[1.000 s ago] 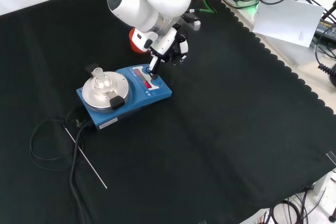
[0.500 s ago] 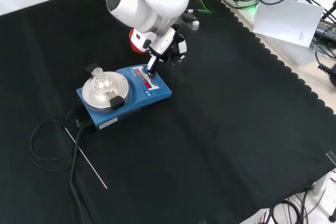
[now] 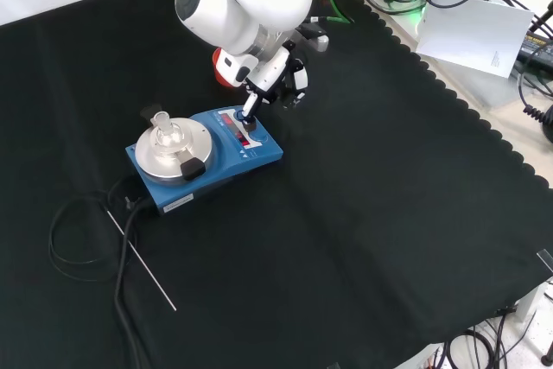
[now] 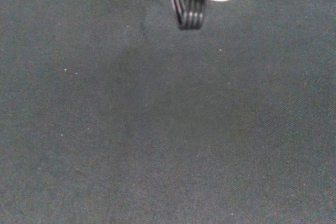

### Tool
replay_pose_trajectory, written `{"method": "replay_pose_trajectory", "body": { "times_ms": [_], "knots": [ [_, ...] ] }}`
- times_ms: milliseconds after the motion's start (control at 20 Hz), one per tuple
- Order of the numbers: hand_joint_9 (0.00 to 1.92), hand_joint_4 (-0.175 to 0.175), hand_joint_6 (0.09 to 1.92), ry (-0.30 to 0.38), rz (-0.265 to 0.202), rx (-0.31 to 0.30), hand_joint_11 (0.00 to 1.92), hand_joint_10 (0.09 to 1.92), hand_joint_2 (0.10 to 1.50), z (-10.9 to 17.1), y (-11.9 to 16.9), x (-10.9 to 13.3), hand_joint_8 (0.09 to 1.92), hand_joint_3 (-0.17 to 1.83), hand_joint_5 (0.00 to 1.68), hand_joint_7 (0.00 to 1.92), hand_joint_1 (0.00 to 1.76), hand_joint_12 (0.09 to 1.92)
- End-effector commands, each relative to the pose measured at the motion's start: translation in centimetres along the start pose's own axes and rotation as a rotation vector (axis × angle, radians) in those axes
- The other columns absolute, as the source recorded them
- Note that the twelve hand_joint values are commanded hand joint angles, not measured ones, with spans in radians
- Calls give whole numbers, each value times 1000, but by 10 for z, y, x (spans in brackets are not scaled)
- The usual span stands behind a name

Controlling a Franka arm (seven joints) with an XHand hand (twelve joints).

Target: Turn on the heater.

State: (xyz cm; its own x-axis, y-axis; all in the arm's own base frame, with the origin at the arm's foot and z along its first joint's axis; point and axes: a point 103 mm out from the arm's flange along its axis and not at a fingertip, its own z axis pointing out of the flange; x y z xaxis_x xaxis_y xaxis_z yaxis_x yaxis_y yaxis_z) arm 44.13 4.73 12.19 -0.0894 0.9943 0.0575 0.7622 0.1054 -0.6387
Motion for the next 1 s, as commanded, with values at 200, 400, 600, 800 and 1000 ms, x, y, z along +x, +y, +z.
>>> {"method": "replay_pose_trajectory", "body": {
  "times_ms": [200,400,600,800,1000],
  "knots": [
    [1618,-50,660,-9,4,5,1100,1409,681,4,0,5,1607,1023,293,1533,1400,1256],
    [1618,-50,674,-12,0,7,1100,1407,681,6,0,9,1607,1023,299,1533,1400,1256],
    [1619,-50,684,-5,-4,-16,1100,1407,681,-2,-5,8,1607,1023,299,1534,1399,1256],
    [1619,-50,693,5,-2,-48,1100,1406,681,-20,-16,5,1607,1023,297,1533,1399,1255],
    [1621,-51,702,8,6,-82,1101,1404,681,-34,-31,2,1606,1024,299,1533,1398,1255]
  ]
}}
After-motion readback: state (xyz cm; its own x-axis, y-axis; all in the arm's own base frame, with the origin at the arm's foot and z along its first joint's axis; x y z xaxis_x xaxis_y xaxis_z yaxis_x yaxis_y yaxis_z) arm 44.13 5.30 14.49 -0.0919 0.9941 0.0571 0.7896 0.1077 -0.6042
